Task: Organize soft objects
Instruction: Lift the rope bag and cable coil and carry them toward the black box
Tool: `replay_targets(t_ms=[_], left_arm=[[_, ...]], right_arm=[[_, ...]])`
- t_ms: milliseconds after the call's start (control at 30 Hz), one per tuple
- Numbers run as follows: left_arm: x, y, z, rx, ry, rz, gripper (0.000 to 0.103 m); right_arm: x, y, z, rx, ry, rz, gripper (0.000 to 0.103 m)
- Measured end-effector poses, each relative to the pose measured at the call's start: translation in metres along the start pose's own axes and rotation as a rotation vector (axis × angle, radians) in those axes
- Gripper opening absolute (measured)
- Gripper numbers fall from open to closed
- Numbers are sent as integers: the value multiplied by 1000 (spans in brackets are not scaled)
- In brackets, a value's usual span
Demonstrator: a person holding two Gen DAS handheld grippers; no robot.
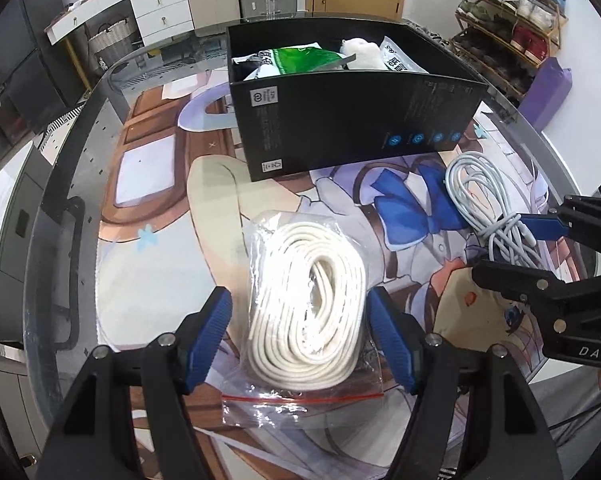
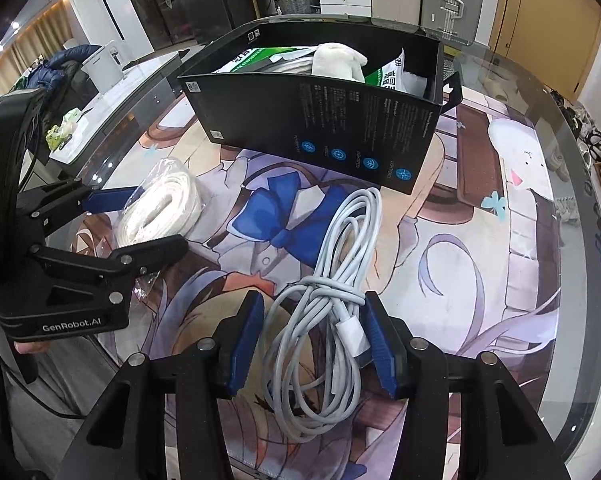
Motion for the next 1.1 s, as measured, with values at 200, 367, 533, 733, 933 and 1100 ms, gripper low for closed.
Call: replay_targets(t_ms=[200, 367, 533, 733, 933, 1100], left_arm=[[-2, 1, 7, 19, 1, 1, 51], [-5, 1, 10, 25, 3, 8, 37], [-9, 4, 9, 21, -20, 11, 32], [-22, 11, 10, 50, 13, 58, 31], [-32, 16, 12, 58, 22, 90, 31], [-38, 21, 16, 84, 49, 111, 31]], right_arm=[[1, 1, 0, 2, -3, 1, 51], [0, 1, 0, 2, -11, 6, 46], [-5, 2, 1, 7, -4, 16, 37], [-16, 5, -6, -12, 10, 37, 31], [-16, 3, -14, -28, 14, 36, 30], [-28, 8, -16, -21, 25, 69, 30]])
Point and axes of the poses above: each gripper's, at about its wrist camera, not at the fingertips, and x roughly the way its jaws point, z to its right, y to its top, the point moved 9 cm from there along x, roughly the way its jaws point, and after that the axes turned 2 degrees about z, right-handed, at the moved point
